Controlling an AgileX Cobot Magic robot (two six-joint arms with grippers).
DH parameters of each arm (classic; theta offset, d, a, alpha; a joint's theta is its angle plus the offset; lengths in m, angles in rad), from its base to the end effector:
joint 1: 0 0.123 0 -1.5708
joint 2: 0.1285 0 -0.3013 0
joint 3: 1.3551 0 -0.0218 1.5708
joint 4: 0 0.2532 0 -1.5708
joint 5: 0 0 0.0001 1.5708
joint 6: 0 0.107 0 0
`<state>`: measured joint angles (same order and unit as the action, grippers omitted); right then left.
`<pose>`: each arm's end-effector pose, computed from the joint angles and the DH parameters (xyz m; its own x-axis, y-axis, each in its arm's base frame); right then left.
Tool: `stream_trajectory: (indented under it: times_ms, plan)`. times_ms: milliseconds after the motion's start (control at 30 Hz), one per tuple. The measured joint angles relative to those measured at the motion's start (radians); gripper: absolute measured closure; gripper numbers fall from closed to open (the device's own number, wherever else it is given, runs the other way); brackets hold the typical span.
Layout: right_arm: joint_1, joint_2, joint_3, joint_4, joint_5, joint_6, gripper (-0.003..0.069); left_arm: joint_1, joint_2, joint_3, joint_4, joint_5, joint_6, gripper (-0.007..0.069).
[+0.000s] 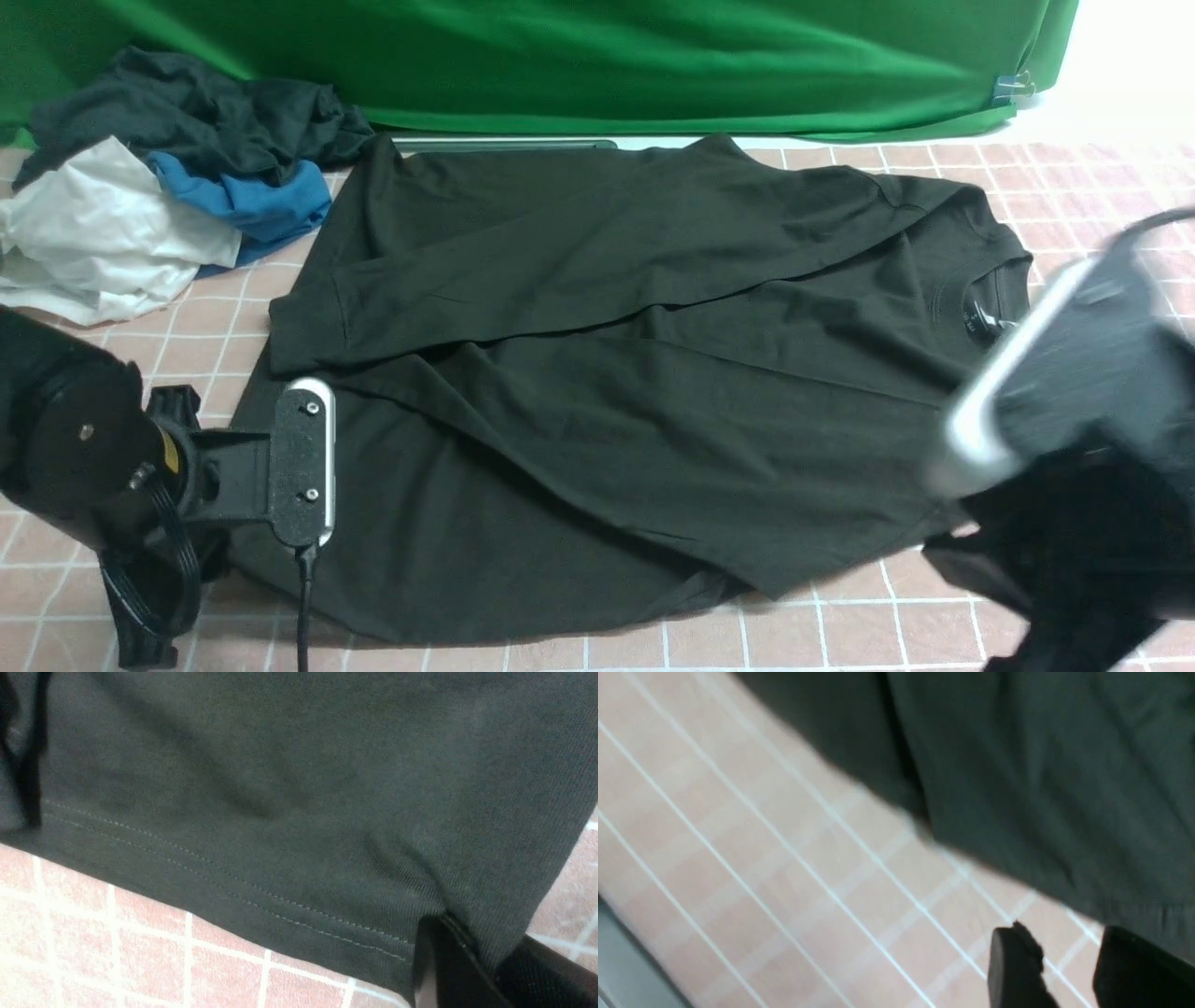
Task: Fold a long-sleeved shirt over a pink coffee tablecloth.
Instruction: 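Grasp the near edge of the shirt at its hem and shoulder corners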
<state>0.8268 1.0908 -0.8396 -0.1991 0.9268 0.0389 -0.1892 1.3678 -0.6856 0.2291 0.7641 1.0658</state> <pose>0.1474 0.1351 0.2928 -0.5405 -0.7062 -0.4573 -0.7226 0.6681 -0.1775 0.2221 -0.0254 0.1966 -0.1749 0.9821 0.0705 0.9534 0.1511 0.2612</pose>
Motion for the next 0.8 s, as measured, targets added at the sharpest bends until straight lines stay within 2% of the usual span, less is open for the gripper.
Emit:
stream_trajectory:
  times_ms: [33,133,200,267,333,467,567,633,800]
  plan:
    - [-0.008,0.007,0.000,-0.001,0.006,-0.015,0.0419,0.000,0.000,0.000,0.000,0.005,0.000,0.0558]
    - [-0.098,0.130,0.000,-0.002,0.040,-0.185,0.0419,0.000,0.000,-0.006,0.000,0.021,0.000,0.0558]
    - [-0.132,0.166,0.000,-0.003,0.040,-0.253,0.0419,0.000,0.000,-0.006,-0.003,0.014,0.000,0.0558]
    - [-0.204,0.237,0.000,-0.006,0.009,-0.388,0.0419,0.000,0.000,-0.006,-0.022,-0.002,0.000,0.0558]
    - [-0.247,0.280,0.000,-0.007,-0.035,-0.431,0.0411,0.000,0.000,-0.006,-0.032,-0.009,0.000,0.0558]
    - [-0.323,0.369,0.000,-0.007,-0.145,-0.491,0.0328,0.000,0.000,-0.006,-0.054,-0.026,0.000,0.0558]
    - [-0.367,0.466,-0.001,-0.014,-0.232,-0.571,0.0164,0.000,0.000,-0.006,-0.059,-0.031,-0.001,0.0558]
    - [-0.368,0.496,-0.001,-0.026,-0.236,-0.620,0.0127,0.000,0.000,-0.006,-0.059,-0.035,-0.001,0.0558]
    - [-0.368,0.547,-0.001,-0.077,-0.301,-0.727,0.0104,0.000,0.000,-0.006,-0.068,-0.074,-0.009,0.0558]
